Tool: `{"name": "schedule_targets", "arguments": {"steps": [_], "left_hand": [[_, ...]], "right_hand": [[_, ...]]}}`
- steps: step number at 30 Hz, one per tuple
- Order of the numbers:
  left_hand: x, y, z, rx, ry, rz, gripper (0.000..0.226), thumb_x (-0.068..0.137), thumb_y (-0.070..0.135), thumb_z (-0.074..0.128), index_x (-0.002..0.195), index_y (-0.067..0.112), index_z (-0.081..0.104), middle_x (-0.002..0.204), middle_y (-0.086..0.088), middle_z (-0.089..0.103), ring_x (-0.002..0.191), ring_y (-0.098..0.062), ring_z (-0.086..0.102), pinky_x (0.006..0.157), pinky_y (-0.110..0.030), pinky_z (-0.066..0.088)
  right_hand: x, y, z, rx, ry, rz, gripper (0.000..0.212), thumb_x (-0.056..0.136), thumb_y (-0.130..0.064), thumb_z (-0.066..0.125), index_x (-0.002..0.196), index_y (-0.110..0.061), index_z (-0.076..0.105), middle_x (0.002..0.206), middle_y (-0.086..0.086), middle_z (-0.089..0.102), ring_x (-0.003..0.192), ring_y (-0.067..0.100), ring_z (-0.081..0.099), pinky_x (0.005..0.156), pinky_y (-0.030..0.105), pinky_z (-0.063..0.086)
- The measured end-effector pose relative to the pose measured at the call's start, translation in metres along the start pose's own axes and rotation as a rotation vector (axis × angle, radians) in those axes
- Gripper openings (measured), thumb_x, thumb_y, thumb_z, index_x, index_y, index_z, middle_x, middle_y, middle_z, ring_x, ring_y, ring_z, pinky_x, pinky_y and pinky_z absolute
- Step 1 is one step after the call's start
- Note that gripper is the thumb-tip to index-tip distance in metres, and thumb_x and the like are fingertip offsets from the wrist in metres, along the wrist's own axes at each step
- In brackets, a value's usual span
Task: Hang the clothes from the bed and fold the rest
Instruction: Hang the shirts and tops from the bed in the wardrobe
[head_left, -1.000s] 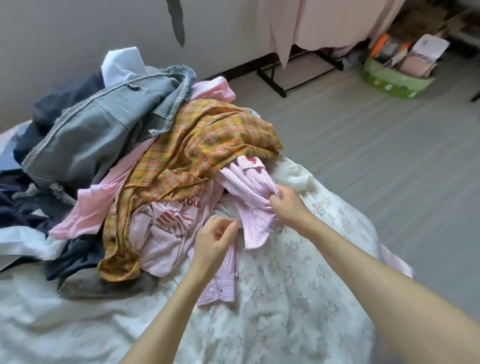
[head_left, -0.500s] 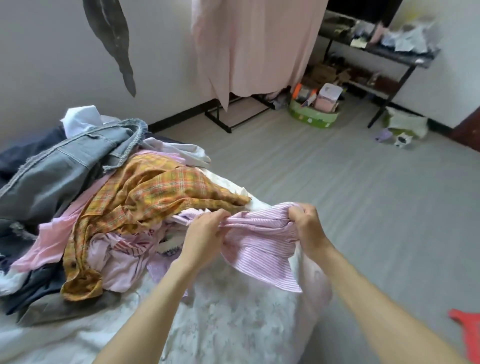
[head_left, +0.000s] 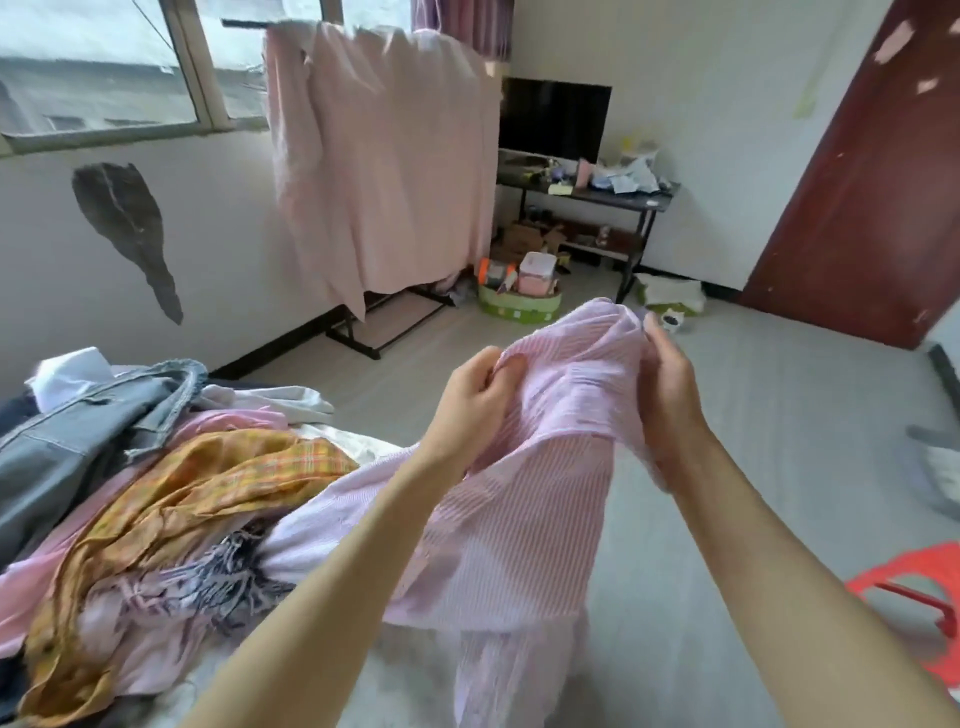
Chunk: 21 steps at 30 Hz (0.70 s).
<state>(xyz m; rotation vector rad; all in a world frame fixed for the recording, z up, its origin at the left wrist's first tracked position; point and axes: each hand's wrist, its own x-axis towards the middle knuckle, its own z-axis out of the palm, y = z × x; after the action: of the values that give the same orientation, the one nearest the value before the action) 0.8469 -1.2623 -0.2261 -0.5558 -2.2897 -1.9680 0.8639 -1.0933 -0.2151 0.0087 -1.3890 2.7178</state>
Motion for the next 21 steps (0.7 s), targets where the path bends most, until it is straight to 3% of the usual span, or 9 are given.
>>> {"name": "schedule_targets", "arguments": {"steps": [3, 6, 8, 10, 12, 15, 17, 19, 21], "left_hand": [[0.001, -0.005, 0.031, -0.207, 0.008, -0.407, 0.026, 0.097, 0.026, 0.046, 0.094, 0.004, 0.059, 0.082, -0.01, 0.052, 0.077, -0.018, 0.047, 0.07, -0.03, 0.038], [-0.01, -0.006, 0.078, -0.251, -0.089, -0.509, 0.018, 0.096, 0.022, 0.049, 0.094, 0.006, 0.057, 0.083, -0.015, 0.049, 0.076, -0.023, 0.046, 0.066, -0.034, 0.038], [-0.019, 0.0, 0.116, -0.258, -0.133, -0.501, 0.018, 0.094, 0.021, 0.053, 0.09, 0.004, 0.06, 0.078, -0.014, 0.05, 0.071, -0.021, 0.046, 0.059, -0.03, 0.038], [-0.027, 0.005, 0.142, -0.253, -0.188, -0.5, 0.019, 0.093, 0.02, 0.054, 0.083, 0.005, 0.059, 0.071, -0.01, 0.048, 0.062, -0.017, 0.044, 0.052, -0.027, 0.033], [-0.037, 0.001, 0.16, -0.185, -0.244, -0.499, 0.022, 0.092, 0.017, 0.055, 0.072, 0.01, 0.052, 0.065, -0.004, 0.044, 0.056, -0.013, 0.038, 0.048, -0.026, 0.028], [-0.058, -0.009, 0.175, -0.141, -0.29, -0.455, 0.006, 0.091, 0.017, 0.057, 0.088, 0.014, 0.054, 0.075, 0.0, 0.052, 0.063, -0.01, 0.046, 0.051, -0.019, 0.038], [-0.072, -0.016, 0.181, -0.102, -0.269, -0.358, 0.016, 0.092, 0.021, 0.058, 0.106, 0.014, 0.055, 0.098, -0.001, 0.056, 0.084, -0.011, 0.054, 0.064, -0.011, 0.043], [-0.088, -0.025, 0.184, 0.034, -0.248, -0.159, 0.02, 0.091, 0.028, 0.058, 0.107, 0.017, 0.056, 0.11, 0.0, 0.053, 0.105, -0.014, 0.052, 0.085, -0.017, 0.04], [-0.103, -0.031, 0.187, 0.21, -0.271, 0.051, 0.035, 0.086, 0.046, 0.057, 0.107, 0.019, 0.058, 0.11, 0.003, 0.051, 0.107, -0.013, 0.046, 0.093, -0.024, 0.036]], "right_hand": [[-0.034, -0.023, -0.046, -0.139, -0.037, 0.039, 0.052, 0.092, -0.052, 0.042, 0.137, -0.028, 0.04, 0.12, 0.0, 0.065, 0.106, 0.018, 0.064, 0.078, 0.038, 0.054], [-0.07, -0.033, -0.08, -0.469, -0.122, 0.094, 0.094, 0.073, -0.05, 0.071, 0.143, -0.049, 0.008, 0.139, -0.018, 0.042, 0.117, 0.005, 0.056, 0.084, 0.032, 0.053], [-0.09, -0.037, -0.099, -0.711, -0.126, 0.018, 0.093, 0.072, -0.036, 0.076, 0.143, -0.044, 0.016, 0.138, -0.029, 0.031, 0.114, -0.011, 0.05, 0.084, 0.02, 0.051], [-0.101, -0.042, -0.112, -0.893, 0.032, -0.14, 0.056, 0.078, -0.016, 0.071, 0.124, -0.035, 0.044, 0.132, -0.019, 0.043, 0.106, -0.012, 0.052, 0.08, 0.008, 0.046], [-0.113, -0.049, -0.13, -0.895, 0.283, -0.251, 0.025, 0.085, -0.002, 0.063, 0.092, -0.025, 0.059, 0.101, -0.006, 0.062, 0.088, 0.003, 0.057, 0.069, 0.009, 0.044], [-0.127, -0.051, -0.154, -1.005, 0.413, -0.223, 0.03, 0.087, 0.003, 0.054, 0.068, -0.02, 0.054, 0.067, -0.012, 0.057, 0.063, -0.001, 0.049, 0.054, 0.009, 0.038], [-0.132, -0.046, -0.164, -1.066, 0.427, -0.188, 0.034, 0.087, 0.001, 0.053, 0.061, -0.02, 0.05, 0.053, -0.017, 0.054, 0.053, -0.006, 0.048, 0.049, 0.007, 0.034], [-0.135, -0.042, -0.175, -1.032, 0.513, -0.188, 0.032, 0.089, -0.003, 0.052, 0.059, -0.014, 0.049, 0.054, -0.014, 0.049, 0.055, 0.002, 0.045, 0.048, 0.01, 0.032], [-0.137, -0.04, -0.181, -1.0, 0.614, -0.186, 0.032, 0.091, -0.011, 0.052, 0.059, -0.012, 0.046, 0.056, -0.004, 0.04, 0.054, 0.01, 0.036, 0.045, 0.015, 0.027]]}}
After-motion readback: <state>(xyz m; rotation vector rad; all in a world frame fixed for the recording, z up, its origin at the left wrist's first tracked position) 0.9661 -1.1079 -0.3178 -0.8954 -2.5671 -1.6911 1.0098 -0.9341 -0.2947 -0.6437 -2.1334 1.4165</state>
